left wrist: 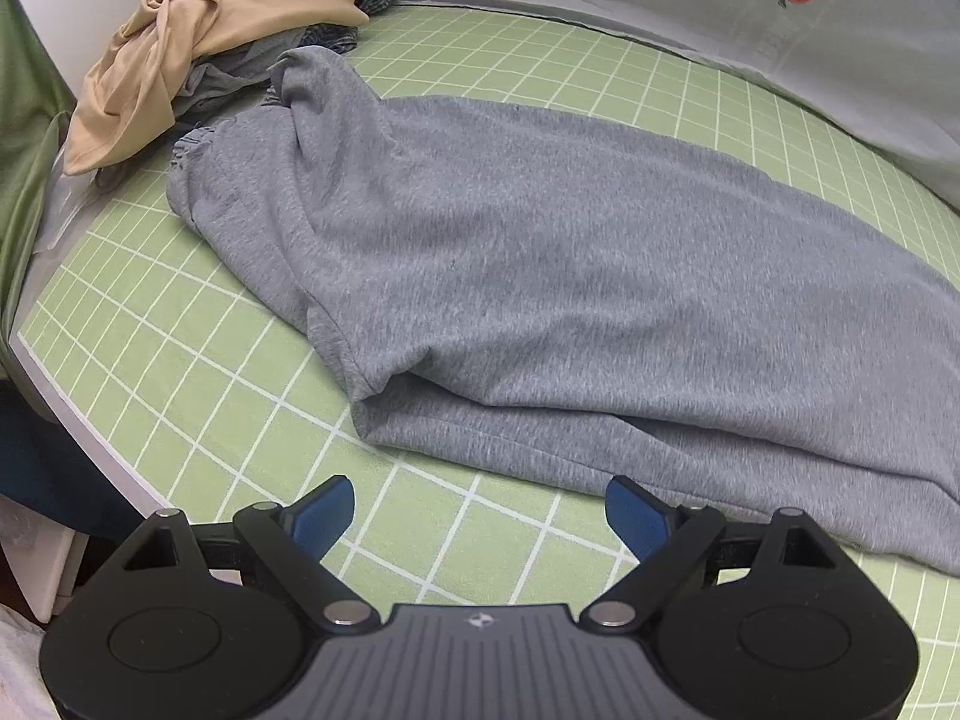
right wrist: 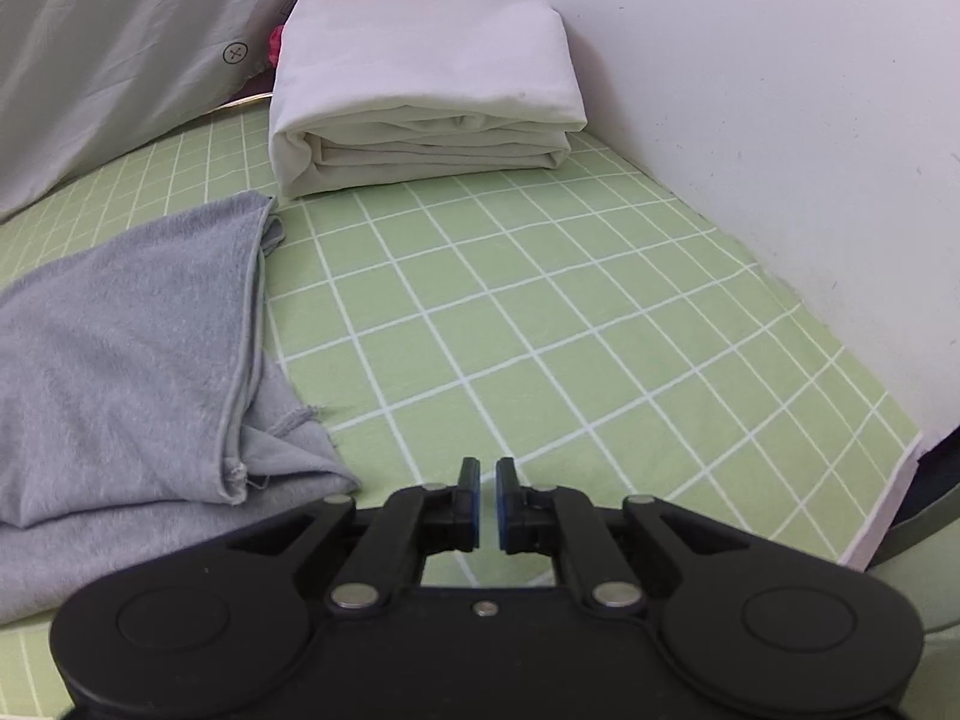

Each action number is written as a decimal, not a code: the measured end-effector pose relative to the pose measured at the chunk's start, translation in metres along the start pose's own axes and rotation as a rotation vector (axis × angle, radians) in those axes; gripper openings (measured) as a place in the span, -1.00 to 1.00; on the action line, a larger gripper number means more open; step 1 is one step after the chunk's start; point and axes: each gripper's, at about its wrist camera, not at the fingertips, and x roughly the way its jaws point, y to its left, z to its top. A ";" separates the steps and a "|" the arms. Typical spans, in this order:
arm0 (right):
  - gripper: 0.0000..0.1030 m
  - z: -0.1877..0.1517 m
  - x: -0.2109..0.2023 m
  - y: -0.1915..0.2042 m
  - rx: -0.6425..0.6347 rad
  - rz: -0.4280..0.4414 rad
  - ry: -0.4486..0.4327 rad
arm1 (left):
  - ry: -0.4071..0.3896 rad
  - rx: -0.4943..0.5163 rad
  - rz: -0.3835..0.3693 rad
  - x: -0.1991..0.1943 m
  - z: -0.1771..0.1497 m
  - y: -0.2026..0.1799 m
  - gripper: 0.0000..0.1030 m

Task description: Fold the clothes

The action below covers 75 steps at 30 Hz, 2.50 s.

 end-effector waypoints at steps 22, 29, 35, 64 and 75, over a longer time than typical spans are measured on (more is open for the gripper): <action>-0.91 0.017 -0.016 0.061 0.059 0.189 -0.038 | 0.016 -0.450 -0.145 0.049 0.043 0.066 -0.95; -0.93 0.045 -0.040 0.044 0.130 0.213 -0.117 | -0.082 -0.467 -0.190 0.018 0.047 0.077 -0.98; -0.93 0.049 -0.065 0.029 0.134 0.183 -0.170 | -0.165 -0.467 -0.179 -0.023 0.033 0.092 -0.98; 0.98 -0.014 -0.073 0.245 -0.088 0.163 -0.012 | -0.135 -0.357 -0.045 0.009 0.093 0.185 0.49; 0.98 -0.038 -0.119 0.367 -0.052 0.081 -0.004 | -0.097 -0.296 -0.165 0.086 0.193 0.251 0.41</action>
